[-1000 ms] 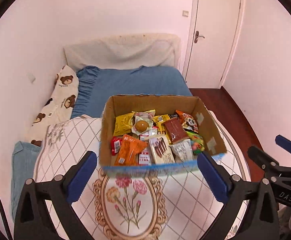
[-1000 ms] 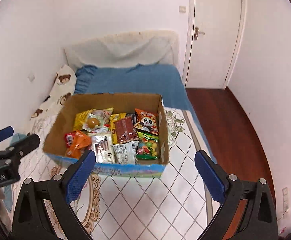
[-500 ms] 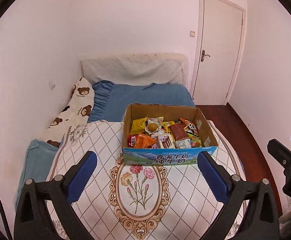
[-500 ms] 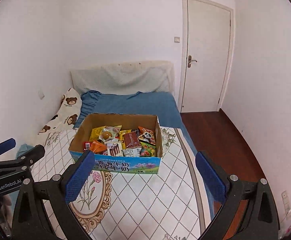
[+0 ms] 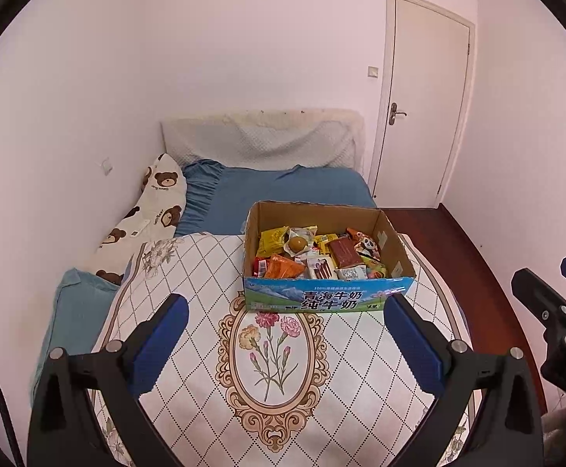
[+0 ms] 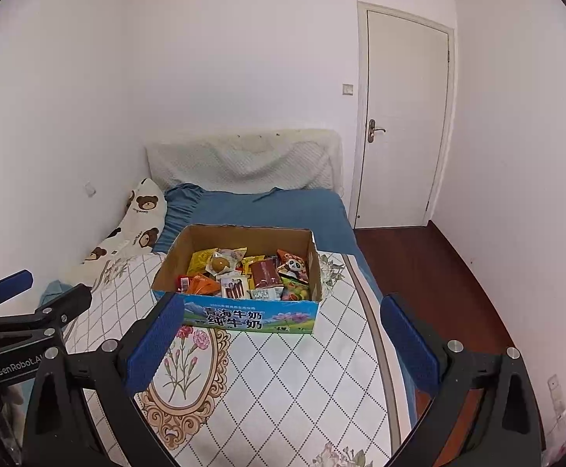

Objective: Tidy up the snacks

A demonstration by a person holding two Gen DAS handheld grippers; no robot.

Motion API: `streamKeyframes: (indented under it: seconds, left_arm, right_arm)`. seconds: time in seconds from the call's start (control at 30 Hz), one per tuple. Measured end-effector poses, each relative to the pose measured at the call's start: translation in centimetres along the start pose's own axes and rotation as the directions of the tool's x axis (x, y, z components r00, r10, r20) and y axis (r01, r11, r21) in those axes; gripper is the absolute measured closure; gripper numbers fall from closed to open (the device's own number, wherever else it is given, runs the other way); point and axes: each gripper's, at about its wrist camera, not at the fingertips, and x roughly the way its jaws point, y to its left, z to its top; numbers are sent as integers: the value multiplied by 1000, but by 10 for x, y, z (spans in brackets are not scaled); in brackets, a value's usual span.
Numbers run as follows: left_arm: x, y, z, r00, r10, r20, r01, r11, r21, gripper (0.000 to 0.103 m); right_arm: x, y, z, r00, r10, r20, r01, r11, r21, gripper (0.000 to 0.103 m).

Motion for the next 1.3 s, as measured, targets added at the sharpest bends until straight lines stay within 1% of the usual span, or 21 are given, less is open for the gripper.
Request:
streamKeyframes:
  seconds: [0.17,0.27,0.53,0.7,0.83,0.9,0.97,1.13,1.3]
  left_arm:
    - [17,-8,0,1000,17,-8,-17,1000,18,0]
    - [30,-10,2,1000,25,-8,-24,1000,11,0]
    - [72,-13,11,998,50,-27,-49,999,12,0]
    - [102,-16,14,997,58,-53,-57,998,25,0]
    - [123,-18,13,995,50,-89,-49,999,22,0]
    - [132,-19,13,994,56,-99,-54,998,28,0]
    - [139,-21,13,993,62,-103,-59,998,35,0]
    - [150,-23,15,991,61,-120,-57,998,39,0]
    - [153,-24,17,991,52,-121,-49,998,35,0]
  right_arm:
    - [13,-2,-1,1000,-1,2,1,1000,-3,0]
    - [27,-4,-2,1000,-6,-2,6,1000,-2,0]
    - [80,-13,0,999,-38,-35,38,999,5,0]
    - [111,-19,5,998,-45,-39,46,999,16,0]
    - [140,-21,4,996,-53,-67,54,998,14,0]
    - [151,-22,3,996,-44,-83,45,999,18,0]
    - [162,-23,1,994,-55,-96,56,998,15,0]
    - [178,-23,-2,991,-53,-122,56,998,17,0]
    - [180,-23,-3,991,-55,-125,57,998,12,0]
